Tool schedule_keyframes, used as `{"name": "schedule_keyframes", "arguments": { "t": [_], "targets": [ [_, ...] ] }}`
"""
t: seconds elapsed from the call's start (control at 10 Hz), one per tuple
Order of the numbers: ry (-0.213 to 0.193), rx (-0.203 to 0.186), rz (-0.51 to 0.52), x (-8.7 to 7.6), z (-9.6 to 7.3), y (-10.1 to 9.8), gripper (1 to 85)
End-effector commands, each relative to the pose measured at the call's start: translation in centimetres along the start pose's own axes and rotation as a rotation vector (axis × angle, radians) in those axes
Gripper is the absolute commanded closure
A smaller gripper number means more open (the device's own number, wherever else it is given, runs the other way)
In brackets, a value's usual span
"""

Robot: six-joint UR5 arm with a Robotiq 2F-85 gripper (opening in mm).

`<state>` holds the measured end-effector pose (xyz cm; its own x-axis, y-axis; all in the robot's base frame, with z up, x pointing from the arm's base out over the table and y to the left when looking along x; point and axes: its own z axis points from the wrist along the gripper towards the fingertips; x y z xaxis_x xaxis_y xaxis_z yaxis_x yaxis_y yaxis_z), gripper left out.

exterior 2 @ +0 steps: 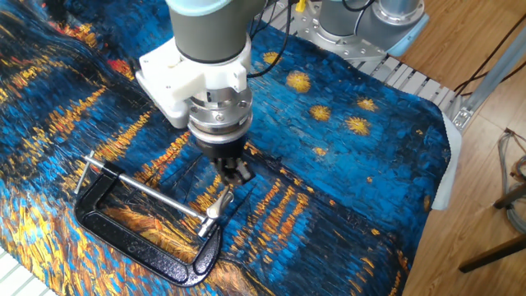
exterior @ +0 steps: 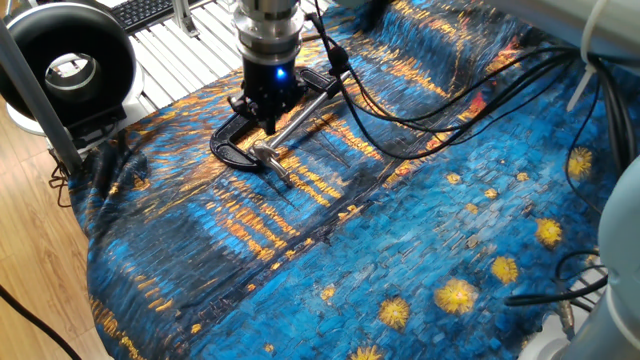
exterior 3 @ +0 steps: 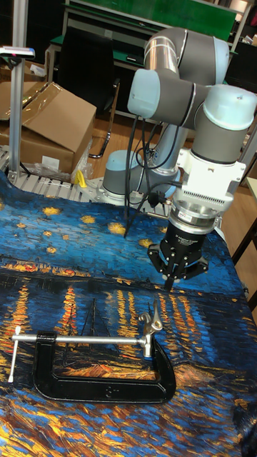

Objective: Turn on the water tap

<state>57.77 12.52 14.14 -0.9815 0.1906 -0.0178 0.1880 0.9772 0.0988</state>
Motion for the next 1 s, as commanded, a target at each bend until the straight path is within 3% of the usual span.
{"name": "schedule_keyframes", "arguments": {
  "t": [0.0,0.3,0.9],
  "targets": [
    [0.021,-0.041,-0.023,0.2,1.6,2.0,84.7],
    [0.0,-0.016,-0.047,0.3,4.2,1.5,84.7],
    [-0.008,0.02,-0.104,1.5,5.7,-1.2,84.7]
  ]
}}
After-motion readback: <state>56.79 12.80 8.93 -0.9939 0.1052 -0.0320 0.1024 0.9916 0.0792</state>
